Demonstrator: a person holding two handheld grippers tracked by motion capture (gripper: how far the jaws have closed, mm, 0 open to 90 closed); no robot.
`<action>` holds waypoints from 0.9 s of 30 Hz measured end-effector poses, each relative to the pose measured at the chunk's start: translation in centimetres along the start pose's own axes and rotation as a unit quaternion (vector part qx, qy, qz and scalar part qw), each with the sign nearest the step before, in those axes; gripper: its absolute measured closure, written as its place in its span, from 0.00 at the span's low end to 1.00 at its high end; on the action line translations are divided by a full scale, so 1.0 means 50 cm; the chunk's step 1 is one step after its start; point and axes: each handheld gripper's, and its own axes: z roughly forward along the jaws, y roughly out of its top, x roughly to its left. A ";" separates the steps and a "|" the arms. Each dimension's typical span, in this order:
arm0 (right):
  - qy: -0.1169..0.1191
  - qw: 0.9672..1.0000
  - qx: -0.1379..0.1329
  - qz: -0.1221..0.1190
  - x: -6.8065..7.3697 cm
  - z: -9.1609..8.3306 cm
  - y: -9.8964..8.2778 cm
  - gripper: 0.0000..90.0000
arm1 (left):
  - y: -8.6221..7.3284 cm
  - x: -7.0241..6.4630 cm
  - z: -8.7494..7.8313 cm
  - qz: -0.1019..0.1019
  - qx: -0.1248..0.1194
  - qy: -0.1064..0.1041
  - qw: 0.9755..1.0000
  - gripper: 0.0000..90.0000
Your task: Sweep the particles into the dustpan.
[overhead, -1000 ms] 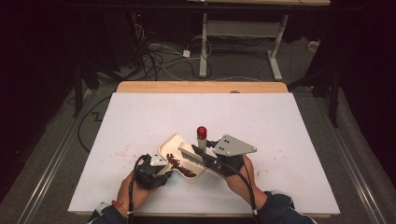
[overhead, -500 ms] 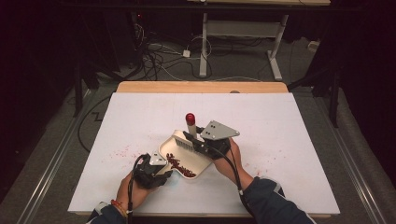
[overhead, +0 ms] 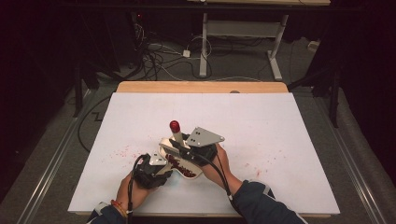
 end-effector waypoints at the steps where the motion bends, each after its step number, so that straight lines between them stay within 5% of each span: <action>1: -0.001 1.000 0.000 -0.001 -0.003 -0.002 0.000 0.78 | 0.000 0.000 0.000 -0.001 0.001 -0.001 1.000 0.71; 8: -0.022 0.999 -0.022 0.009 -0.040 -0.052 0.012 0.78 | 0.000 0.003 0.000 0.000 0.004 -0.004 1.000 0.71; 18: -0.074 0.997 -0.013 -0.002 -0.101 -0.126 -0.011 0.78 | 0.002 0.006 0.000 0.001 0.002 -0.002 1.000 0.71; 27: -0.099 0.995 -0.015 0.014 -0.156 -0.205 -0.029 0.78 | -0.001 0.013 -0.007 0.004 0.004 0.002 1.000 0.71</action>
